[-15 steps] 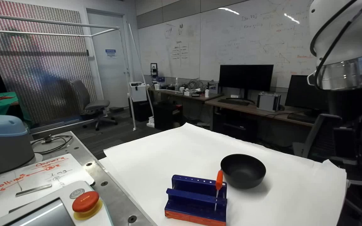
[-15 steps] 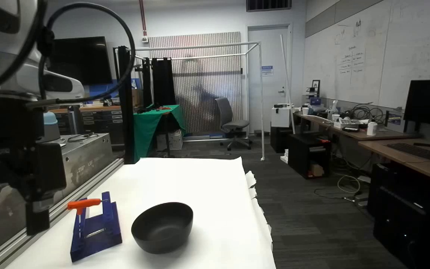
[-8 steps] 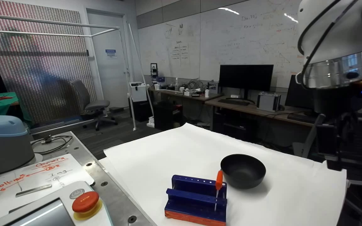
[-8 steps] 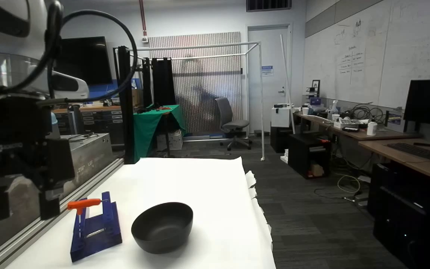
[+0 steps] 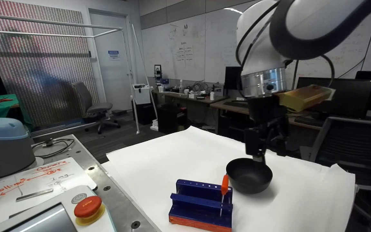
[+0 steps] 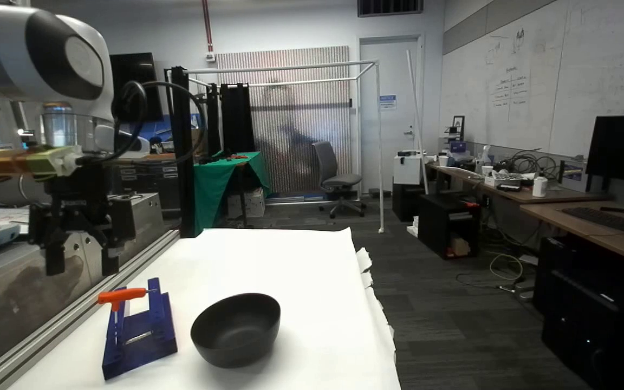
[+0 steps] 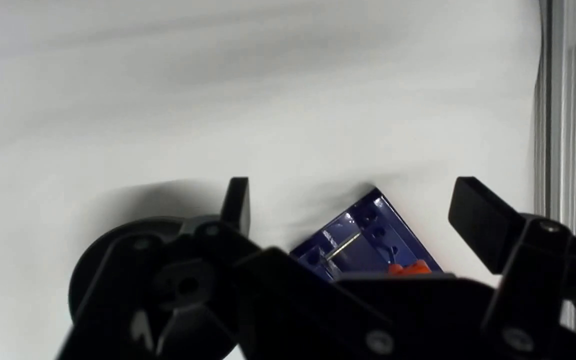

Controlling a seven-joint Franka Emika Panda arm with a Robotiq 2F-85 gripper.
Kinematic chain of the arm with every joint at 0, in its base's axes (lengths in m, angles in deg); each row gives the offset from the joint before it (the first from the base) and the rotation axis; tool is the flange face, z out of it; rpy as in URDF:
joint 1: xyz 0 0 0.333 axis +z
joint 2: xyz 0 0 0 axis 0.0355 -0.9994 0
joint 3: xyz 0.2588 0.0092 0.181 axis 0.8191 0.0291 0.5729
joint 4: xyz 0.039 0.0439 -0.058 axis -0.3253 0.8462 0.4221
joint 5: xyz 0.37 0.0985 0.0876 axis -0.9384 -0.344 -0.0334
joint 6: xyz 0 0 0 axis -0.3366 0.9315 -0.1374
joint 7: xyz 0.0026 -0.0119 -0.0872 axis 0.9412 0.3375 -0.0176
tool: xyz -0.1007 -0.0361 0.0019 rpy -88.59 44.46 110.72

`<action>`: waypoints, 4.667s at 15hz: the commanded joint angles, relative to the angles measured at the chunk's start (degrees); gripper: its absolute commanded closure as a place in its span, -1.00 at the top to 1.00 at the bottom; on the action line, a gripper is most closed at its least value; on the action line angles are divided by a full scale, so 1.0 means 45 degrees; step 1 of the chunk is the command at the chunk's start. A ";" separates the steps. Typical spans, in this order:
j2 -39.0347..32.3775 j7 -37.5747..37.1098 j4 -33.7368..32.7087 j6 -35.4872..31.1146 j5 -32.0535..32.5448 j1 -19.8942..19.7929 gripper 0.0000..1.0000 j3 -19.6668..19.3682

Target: Put the orange object inside the bowl.

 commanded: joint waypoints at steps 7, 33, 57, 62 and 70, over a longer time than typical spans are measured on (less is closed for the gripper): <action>-0.4551 -0.4711 -0.3608 -0.3266 -0.1345 0.1245 1.00 -0.1026; -0.4022 -1.1038 -0.2489 -0.4122 -0.0378 0.2259 1.00 -0.1836; -0.2213 -1.1558 -0.1335 -0.4497 0.0712 0.2149 -0.88 -0.2021; -0.0255 -1.3228 -0.0870 -0.4063 0.2757 0.1974 -0.79 -0.2084; -0.1959 -1.6994 -0.2206 -0.1159 0.8720 0.1359 -0.79 -0.1919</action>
